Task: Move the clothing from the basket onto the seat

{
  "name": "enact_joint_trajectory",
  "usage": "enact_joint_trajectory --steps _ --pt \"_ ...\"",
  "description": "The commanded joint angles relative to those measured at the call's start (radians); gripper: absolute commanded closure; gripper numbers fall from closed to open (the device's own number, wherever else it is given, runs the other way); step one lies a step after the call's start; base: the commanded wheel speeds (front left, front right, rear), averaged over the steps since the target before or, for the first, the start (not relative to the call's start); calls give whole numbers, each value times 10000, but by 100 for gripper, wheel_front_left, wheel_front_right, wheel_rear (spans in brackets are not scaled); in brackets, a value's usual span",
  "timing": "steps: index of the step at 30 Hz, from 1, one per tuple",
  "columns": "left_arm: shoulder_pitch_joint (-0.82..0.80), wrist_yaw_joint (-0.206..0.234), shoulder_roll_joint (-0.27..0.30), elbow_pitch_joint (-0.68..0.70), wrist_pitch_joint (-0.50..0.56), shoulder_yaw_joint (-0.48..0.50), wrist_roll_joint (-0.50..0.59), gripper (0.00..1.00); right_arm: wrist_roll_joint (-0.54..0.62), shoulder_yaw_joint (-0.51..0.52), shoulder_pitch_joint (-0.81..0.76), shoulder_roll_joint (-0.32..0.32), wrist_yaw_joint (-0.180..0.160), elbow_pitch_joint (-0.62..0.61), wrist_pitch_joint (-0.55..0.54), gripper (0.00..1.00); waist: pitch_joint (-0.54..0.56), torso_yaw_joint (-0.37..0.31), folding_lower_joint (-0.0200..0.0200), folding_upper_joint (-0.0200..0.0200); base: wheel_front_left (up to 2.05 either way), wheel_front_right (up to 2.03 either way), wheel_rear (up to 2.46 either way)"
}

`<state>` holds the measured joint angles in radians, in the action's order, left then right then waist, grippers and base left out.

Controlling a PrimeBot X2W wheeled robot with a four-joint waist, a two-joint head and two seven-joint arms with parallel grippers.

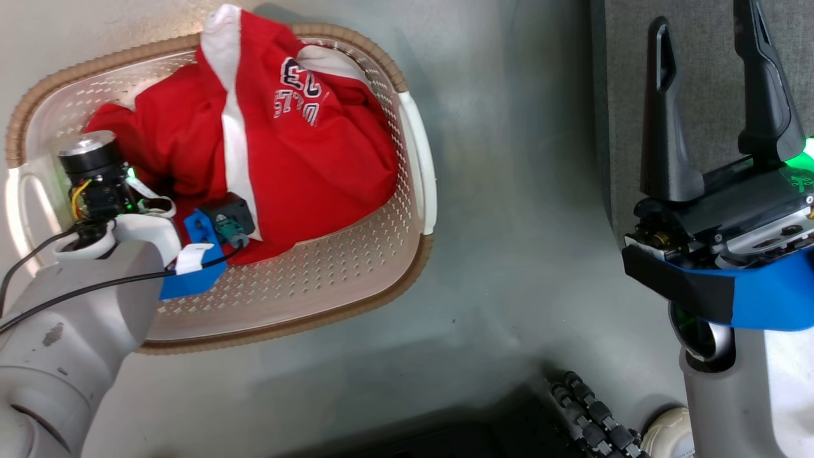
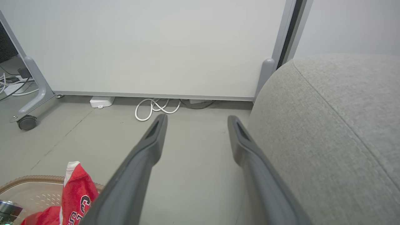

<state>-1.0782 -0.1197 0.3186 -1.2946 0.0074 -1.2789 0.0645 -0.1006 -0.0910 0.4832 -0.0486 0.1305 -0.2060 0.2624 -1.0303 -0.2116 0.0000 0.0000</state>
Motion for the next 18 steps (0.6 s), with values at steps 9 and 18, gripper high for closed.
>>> enact_joint_trajectory --steps 9,18 --pt "435 226 -529 92 -582 -22 -74 100 27 33 68 -32 5 161 39 0 356 132 0 0 0 0 0" --pt "749 238 -662 64 -1090 -26 -103 100 43 -20 75 -32 5 404 39 0 931 263 0 0 0 0 0"
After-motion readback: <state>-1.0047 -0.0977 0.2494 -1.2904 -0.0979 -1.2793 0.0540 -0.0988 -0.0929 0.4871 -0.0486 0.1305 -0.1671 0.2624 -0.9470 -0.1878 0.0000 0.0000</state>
